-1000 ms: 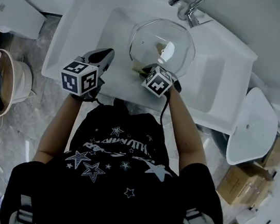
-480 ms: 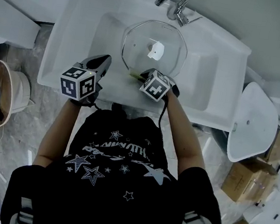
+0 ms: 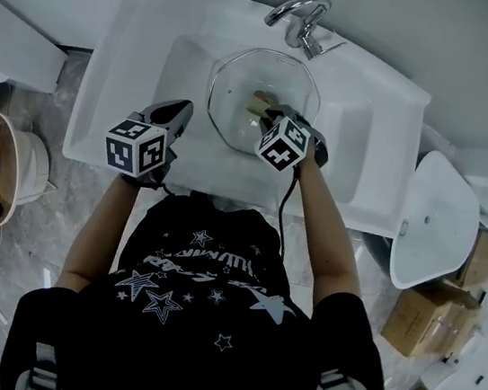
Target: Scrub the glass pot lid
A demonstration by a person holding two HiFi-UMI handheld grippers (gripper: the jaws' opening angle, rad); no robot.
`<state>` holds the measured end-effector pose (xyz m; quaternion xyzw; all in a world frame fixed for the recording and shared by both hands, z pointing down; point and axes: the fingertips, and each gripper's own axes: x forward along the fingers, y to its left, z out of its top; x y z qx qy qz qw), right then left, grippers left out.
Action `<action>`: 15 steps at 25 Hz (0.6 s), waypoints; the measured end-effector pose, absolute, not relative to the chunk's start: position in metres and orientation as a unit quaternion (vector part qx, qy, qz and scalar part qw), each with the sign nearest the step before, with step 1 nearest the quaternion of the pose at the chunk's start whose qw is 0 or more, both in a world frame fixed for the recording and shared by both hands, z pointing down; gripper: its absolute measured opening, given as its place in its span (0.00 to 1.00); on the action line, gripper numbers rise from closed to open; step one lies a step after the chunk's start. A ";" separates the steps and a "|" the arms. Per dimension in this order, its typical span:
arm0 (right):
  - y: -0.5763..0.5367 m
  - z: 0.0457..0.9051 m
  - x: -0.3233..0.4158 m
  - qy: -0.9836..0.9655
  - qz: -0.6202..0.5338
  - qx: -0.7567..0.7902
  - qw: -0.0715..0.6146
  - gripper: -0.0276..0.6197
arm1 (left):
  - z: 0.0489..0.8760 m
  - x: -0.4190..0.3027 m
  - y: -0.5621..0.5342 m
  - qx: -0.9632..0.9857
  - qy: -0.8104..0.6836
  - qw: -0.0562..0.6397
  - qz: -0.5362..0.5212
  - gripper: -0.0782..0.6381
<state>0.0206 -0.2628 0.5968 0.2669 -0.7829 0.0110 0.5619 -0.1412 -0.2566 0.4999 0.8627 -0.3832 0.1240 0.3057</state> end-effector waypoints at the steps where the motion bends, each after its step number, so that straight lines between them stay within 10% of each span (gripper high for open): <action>1: -0.272 0.592 0.023 -0.779 -0.004 0.278 0.561 0.15 | 0.500 -0.141 -0.258 0.862 -0.384 0.306 0.123 0.12; 15: -0.356 0.559 0.035 -0.726 -0.070 0.390 0.562 0.15 | 0.502 -0.151 -0.268 0.856 -0.390 0.317 0.116 0.12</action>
